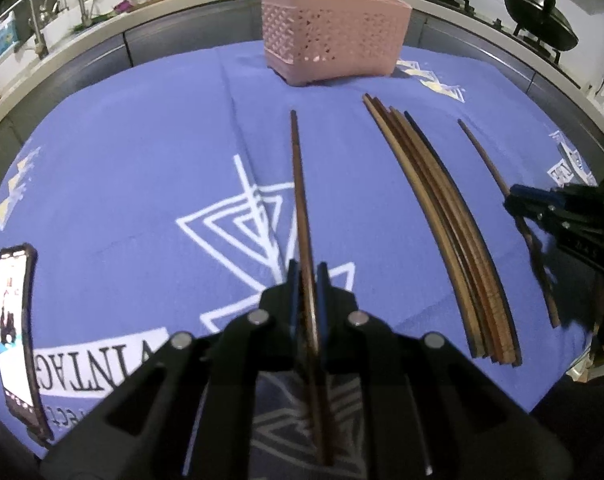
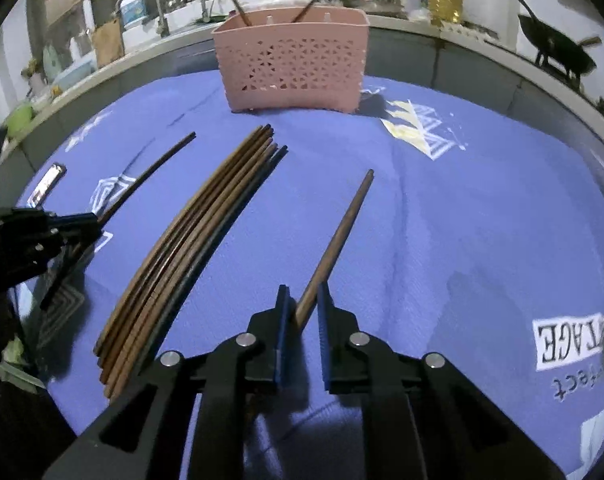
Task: Organize utensils
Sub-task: 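Close the left tool on a brown chopstick while the right tool grasps another, then lift the chopstick into the pink holder and open the left tool while the right tool releases its own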
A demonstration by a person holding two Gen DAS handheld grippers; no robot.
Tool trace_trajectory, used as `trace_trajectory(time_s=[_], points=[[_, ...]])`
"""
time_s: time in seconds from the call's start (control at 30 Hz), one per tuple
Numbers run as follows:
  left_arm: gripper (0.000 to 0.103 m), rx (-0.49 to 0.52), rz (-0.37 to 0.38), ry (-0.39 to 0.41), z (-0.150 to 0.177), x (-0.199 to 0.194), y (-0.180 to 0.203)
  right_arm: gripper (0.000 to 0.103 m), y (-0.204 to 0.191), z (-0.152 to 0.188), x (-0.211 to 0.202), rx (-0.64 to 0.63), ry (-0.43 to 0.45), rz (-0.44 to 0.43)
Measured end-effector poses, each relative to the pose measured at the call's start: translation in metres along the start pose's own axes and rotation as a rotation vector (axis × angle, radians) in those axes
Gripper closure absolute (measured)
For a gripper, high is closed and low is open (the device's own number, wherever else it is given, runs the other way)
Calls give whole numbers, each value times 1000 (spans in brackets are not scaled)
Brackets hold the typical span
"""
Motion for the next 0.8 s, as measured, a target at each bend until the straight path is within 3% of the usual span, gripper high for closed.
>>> trace_trajectory(time_s=[0.2, 0.33, 0.37, 0.6, 0.8], points=[[93, -33, 60, -5, -11, 6, -11, 80, 5, -8, 3, 58, -20, -41], [93, -81, 110, -4, -26, 16, -24, 55, 9, -23, 11, 87, -29, -46], [93, -91, 124, 0, -30, 20, -27, 52, 10, -26, 13, 96, -29, -47], [93, -107, 156, 8, -59, 41, -40, 52, 15, -52, 28, 119, -35, -19], [93, -36, 110, -19, -87, 57, -33, 52, 13, -68, 40, 96, -34, -8]])
Point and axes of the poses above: each gripper's, at about its wrist camera, not at the fingertips, and x roughly the way its jaws point, y to its right, z to its underside, the point moved 2 cm from there along x, roughly the way its jaws point, and after that the axes turned 12 degrees about x, right-handed, at the moved point
